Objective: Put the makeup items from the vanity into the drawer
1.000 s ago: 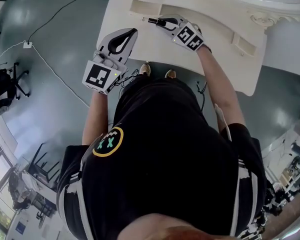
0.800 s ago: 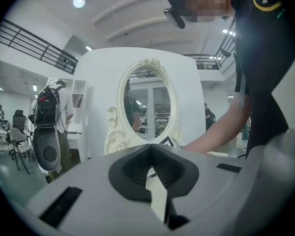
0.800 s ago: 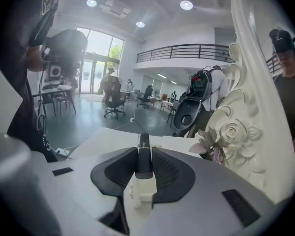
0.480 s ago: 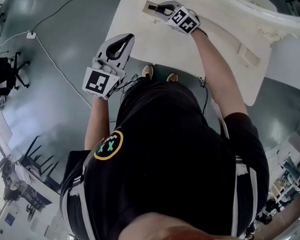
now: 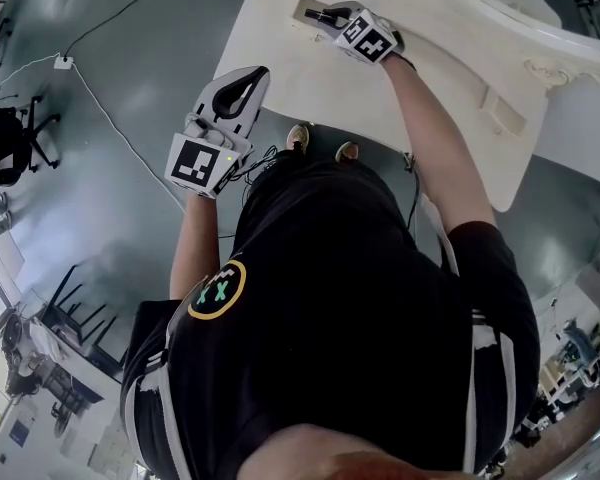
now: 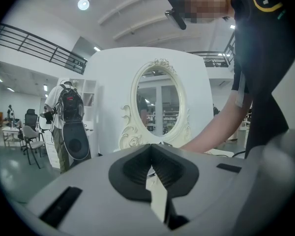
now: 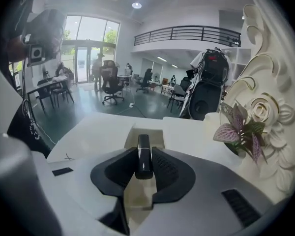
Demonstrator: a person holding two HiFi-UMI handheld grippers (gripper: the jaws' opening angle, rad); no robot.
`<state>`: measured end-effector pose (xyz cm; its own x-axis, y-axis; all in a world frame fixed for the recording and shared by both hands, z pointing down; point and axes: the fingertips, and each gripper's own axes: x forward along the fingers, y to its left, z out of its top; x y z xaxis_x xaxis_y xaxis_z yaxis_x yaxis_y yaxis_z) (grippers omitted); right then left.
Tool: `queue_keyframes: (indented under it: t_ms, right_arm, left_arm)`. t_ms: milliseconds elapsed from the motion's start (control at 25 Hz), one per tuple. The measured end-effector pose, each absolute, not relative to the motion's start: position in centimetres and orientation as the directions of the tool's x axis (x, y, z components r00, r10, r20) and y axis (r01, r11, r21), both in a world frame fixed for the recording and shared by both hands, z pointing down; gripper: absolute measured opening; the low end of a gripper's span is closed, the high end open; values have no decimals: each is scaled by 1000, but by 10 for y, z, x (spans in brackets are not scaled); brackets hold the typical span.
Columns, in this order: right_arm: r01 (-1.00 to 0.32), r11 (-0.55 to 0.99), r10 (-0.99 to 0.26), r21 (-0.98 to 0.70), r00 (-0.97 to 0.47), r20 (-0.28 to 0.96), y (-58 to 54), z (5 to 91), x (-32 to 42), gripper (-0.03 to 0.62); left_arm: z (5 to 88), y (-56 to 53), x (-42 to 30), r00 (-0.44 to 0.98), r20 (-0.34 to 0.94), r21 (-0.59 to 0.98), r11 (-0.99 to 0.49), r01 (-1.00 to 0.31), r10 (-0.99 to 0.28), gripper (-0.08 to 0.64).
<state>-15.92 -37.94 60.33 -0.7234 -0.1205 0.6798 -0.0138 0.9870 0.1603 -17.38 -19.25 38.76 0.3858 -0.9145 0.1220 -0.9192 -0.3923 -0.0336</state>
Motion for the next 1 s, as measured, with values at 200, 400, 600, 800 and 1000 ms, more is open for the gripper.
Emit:
queue_keyframes:
  t_ms: [200, 400, 600, 800, 1000]
  right_arm:
    - [-41, 987, -140, 158, -716, 684, -381, 607, -161, 118]
    - [-65, 984, -162, 167, -721, 674, -383, 607, -160, 127]
    - [-84, 984, -169, 158, -727, 666, -384, 602, -156, 175]
    - [-98, 981, -184, 168, -749, 637, -383, 587, -147, 204]
    - [-170, 966, -249, 197, -821, 514, -378, 532, -130, 203]
  left_arm:
    - [389, -190, -174, 392, 118, -34, -398, -917, -912, 20]
    - [387, -189, -172, 396, 112, -26, -401, -916, -911, 20]
    - [388, -189, -174, 395, 121, -29, -401, -915, -911, 20]
    - [389, -193, -168, 404, 124, -27, -410, -912, -906, 20]
    - [387, -203, -156, 461, 100, -31, -466, -884, -882, 20]
